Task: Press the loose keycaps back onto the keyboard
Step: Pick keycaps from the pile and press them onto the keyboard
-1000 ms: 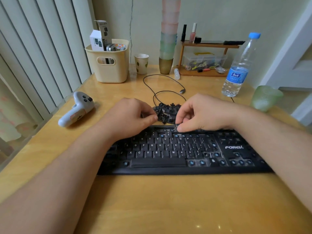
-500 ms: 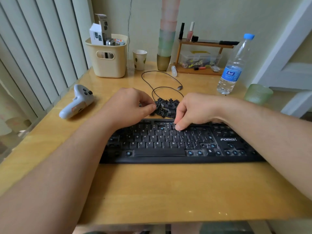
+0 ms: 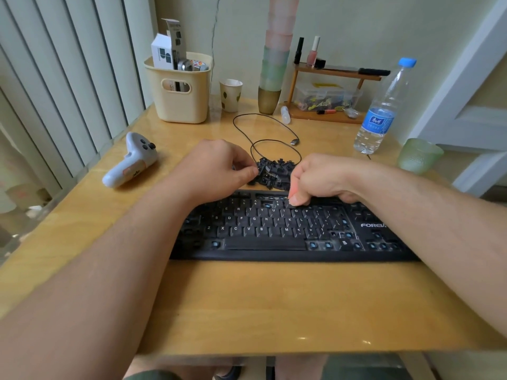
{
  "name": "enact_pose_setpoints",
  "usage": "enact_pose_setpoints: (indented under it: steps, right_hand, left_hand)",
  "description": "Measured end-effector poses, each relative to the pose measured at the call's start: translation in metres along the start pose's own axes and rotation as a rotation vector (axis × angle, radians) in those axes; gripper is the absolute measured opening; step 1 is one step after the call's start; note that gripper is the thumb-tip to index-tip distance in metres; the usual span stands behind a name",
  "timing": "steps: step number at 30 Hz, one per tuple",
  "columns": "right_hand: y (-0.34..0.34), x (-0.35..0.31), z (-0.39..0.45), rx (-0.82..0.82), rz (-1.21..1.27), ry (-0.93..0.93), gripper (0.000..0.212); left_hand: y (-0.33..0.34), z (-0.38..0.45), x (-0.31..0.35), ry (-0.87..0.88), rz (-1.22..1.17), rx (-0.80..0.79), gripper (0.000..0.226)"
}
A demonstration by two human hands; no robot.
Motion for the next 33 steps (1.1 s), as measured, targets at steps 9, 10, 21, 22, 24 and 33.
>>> enact_pose_setpoints:
  steps: [9,10,21,22,24,33]
  right_hand:
    - [0.004,-0.005,-0.001,0.06,-0.034,-0.036,0.009]
    - [0.004,-0.008,-0.003,0.066,-0.073,-0.041,0.007]
    - [-0.013,0.0,0.01,-0.064,0.084,-0.11,0.027]
    - [-0.012,0.001,0.009,-0.043,0.059,-0.117,0.027]
    - [-0.009,0.001,0.008,0.004,-0.016,-0.119,0.026]
    - [-0.038,-0.009,0.01,0.178,-0.036,-0.3,0.014]
  left_hand:
    - [0.002,0.001,0.002,0.001,-0.01,0.006,0.022]
    - [0.002,0.001,0.002,0.004,-0.006,0.005,0.022]
    - [0.006,0.001,0.002,0.01,-0.003,-0.025,0.02]
    - [0.006,0.001,0.003,0.011,-0.001,-0.026,0.02]
    - [0.007,0.001,0.003,0.016,0.008,-0.033,0.02]
    - [0.007,0.001,0.001,0.009,0.007,-0.042,0.02]
Point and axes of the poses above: each hand's wrist, its own z-axis towards the middle knuckle, its own y-axis out of the palm, x = y × z, the point moved 8 cm from there along z, towards the middle knuckle, and after that the axes turned 15 degrees about y, right-handed, at the moved point
